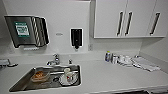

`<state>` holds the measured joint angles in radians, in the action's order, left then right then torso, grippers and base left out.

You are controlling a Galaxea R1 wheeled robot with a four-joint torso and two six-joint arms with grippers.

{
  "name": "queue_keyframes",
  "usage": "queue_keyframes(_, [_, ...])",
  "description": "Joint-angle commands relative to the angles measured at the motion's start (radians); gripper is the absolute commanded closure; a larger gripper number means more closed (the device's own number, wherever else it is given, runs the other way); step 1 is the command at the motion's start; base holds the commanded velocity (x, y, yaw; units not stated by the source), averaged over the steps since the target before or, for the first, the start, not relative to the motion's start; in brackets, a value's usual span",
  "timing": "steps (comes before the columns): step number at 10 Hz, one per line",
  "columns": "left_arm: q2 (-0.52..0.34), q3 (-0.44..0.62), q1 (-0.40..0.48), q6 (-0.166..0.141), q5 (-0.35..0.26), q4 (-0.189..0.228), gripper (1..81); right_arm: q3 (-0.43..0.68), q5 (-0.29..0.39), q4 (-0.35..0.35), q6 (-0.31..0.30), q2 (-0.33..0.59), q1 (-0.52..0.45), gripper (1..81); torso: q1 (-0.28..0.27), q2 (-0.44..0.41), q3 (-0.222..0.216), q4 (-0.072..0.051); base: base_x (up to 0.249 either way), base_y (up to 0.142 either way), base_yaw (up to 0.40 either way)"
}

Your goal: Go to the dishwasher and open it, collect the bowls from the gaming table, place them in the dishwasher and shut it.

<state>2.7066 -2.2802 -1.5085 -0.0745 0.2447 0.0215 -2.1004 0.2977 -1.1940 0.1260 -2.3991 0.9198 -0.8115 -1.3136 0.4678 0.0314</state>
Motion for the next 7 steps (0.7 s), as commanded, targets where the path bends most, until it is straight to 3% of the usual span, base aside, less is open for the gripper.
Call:
queue_keyframes(1, [-0.022,0.007,0.057,0.004,-0.025,0.0,1.0,-0.033,0.046,0.087,0.02,0.052,0.021,1.0,0.0,0.0,0.0,0.0,0.0,0.0,0.0])
queue_keyframes(7, [-0.011,0.007,0.057,0.004,-0.013,0.0,1.0,-0.029,0.051,0.166,0.047,0.052,0.078,1.0,0.001,0.0,-0.001,0.0,0.0,0.0,0.0])
